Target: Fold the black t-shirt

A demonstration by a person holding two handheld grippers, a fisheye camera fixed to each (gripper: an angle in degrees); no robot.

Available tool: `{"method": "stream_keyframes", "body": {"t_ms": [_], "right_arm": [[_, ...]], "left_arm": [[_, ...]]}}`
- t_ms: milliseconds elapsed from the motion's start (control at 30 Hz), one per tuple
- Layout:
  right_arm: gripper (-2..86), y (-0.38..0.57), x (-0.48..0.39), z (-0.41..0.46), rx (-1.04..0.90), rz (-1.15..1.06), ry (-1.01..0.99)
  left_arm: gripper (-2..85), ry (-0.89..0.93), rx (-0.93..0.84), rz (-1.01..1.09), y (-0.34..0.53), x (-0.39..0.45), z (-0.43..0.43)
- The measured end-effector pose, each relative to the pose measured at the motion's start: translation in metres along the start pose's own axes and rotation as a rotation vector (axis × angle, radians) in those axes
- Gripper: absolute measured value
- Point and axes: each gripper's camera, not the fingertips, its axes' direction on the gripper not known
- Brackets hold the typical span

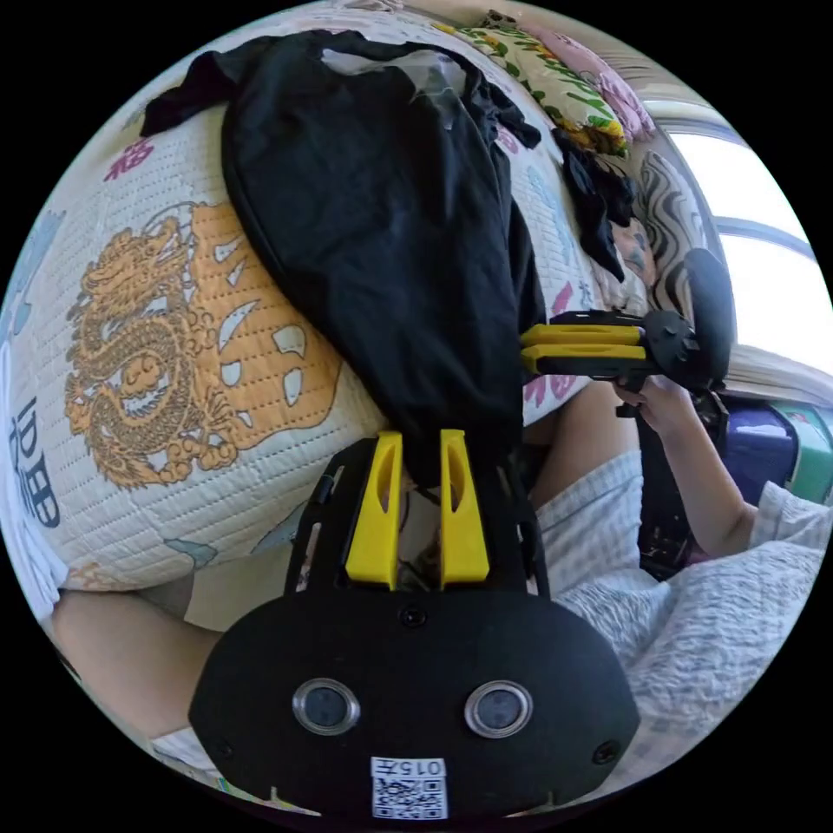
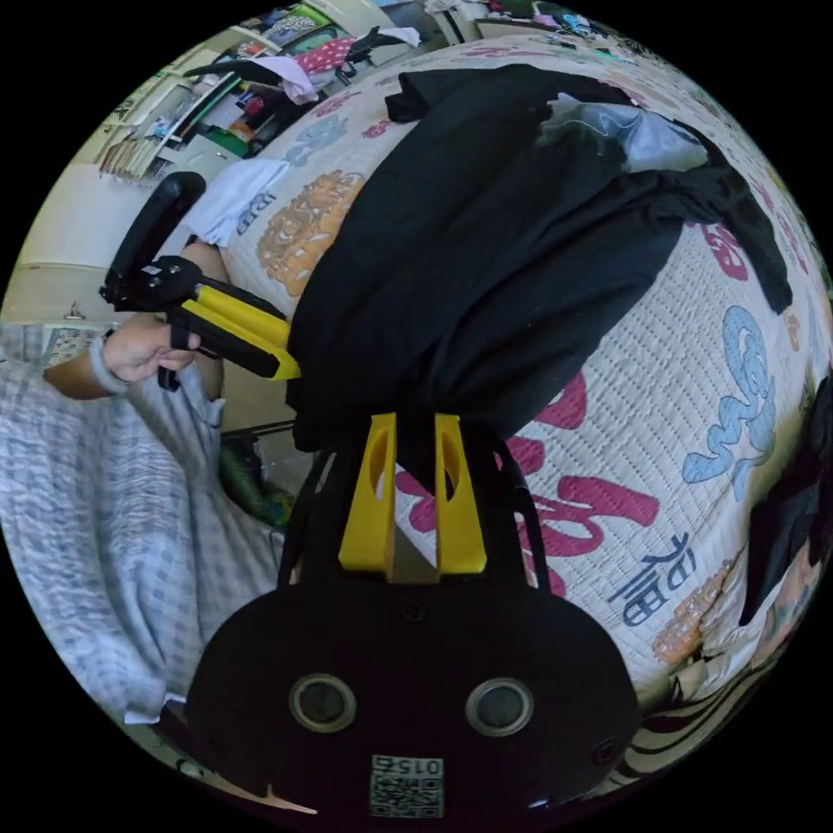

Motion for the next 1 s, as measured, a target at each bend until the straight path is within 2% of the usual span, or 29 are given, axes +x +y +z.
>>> {"method": "stream_keyframes", "body": {"t_ms": [100, 267, 333, 433, 500, 567, 700, 833, 933, 1000], "right_arm": [[-0.1, 0.018, 0.028, -0.01, 0.074, 0.119, -0.079], [-0.7, 0.107, 0.088, -0.04, 0.344, 0.512, -0.201], [-0.4, 0.156, 0.113, -0.035, 0.417, 0.708, -0.235], [0.2, 0.19, 0.136, -0.011, 0.4, 0.839, -0.283], [1.0, 0.198, 0.147, 0.002, 0.349, 0.862, -0.302], [3.0, 0.205, 0.153, 0.009, 0.287, 0.906, -0.234], [8.7, 0.212, 0.151, -0.001, 0.295, 0.783, -0.209], [11.7, 0.186, 0.146, 0.01, 0.21, 0.651, -0.128], [7.9, 0.181, 0.162, 0.033, 0.137, 0.69, -0.109], [3.5, 0.191, 0.17, 0.035, 0.172, 0.708, -0.176]], "left_arm": [[0.6, 0.061, 0.088, -0.001, 0.003, -0.017, -0.018], [-0.5, -0.078, 0.28, -0.057, 0.022, -0.052, -0.078], [-0.5, -0.127, 0.307, -0.102, 0.026, -0.07, -0.087], [-0.2, -0.13, 0.28, -0.169, 0.021, -0.101, -0.077], [0.5, -0.132, 0.217, -0.194, 0.013, -0.113, -0.063], [3.1, -0.149, 0.154, -0.199, 0.009, -0.119, -0.054], [6.2, -0.155, 0.192, -0.211, 0.02, -0.127, -0.06], [7.5, -0.078, 0.196, -0.272, 0.028, -0.153, -0.059], [7.9, -0.034, 0.216, -0.295, 0.034, -0.164, -0.06], [7.9, -0.04, 0.223, -0.291, 0.037, -0.167, -0.061]]}}
